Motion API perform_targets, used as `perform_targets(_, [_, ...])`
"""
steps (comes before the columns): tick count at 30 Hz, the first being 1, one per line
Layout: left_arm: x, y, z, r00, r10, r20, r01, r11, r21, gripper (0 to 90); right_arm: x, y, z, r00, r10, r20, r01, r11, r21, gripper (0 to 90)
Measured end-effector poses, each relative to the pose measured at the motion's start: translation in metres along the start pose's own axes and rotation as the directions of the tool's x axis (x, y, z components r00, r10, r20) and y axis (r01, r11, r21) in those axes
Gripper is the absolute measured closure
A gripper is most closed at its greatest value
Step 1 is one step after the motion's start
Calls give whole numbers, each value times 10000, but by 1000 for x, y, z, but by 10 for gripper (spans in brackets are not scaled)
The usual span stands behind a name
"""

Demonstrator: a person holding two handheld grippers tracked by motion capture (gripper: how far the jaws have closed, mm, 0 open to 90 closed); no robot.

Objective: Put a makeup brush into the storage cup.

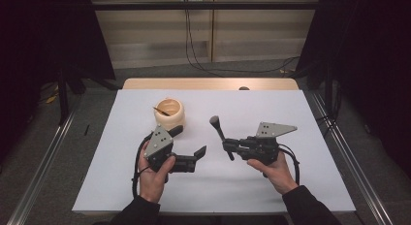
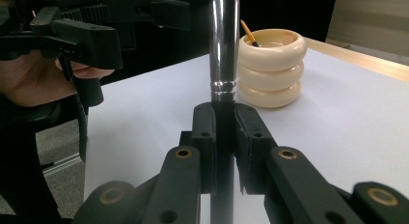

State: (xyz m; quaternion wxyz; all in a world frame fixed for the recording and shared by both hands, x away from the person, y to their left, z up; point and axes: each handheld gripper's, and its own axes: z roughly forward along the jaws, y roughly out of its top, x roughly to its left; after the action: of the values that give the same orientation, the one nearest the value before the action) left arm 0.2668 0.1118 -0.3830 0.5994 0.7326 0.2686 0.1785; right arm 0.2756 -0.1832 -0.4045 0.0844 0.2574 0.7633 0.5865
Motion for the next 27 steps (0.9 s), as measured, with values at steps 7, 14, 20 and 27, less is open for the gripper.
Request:
perform_targets(7, [-6, 7, 7, 9996, 24, 267, -22, 10000, -63, 28, 0, -1, 2, 10000, -8, -30, 8, 10000, -19, 797])
perform_targets(14, [-14, 9, 18, 9995, 287, 93, -289, 9994, 167, 41, 1, -1, 3, 10000, 5, -96, -5, 10000, -30, 797])
perform_targets(20, [-15, 12, 25, 9988, 135, 481, -135, 9999, -9, 48, 1, -2, 4, 9999, -50, -111, 50, 10000, -22, 797])
perform_targets(27, [-22, 14, 30, 9988, 194, 441, -198, 9998, 83, 80, 3, -3, 6, 9999, -73, -77, 73, 10000, -28, 797])
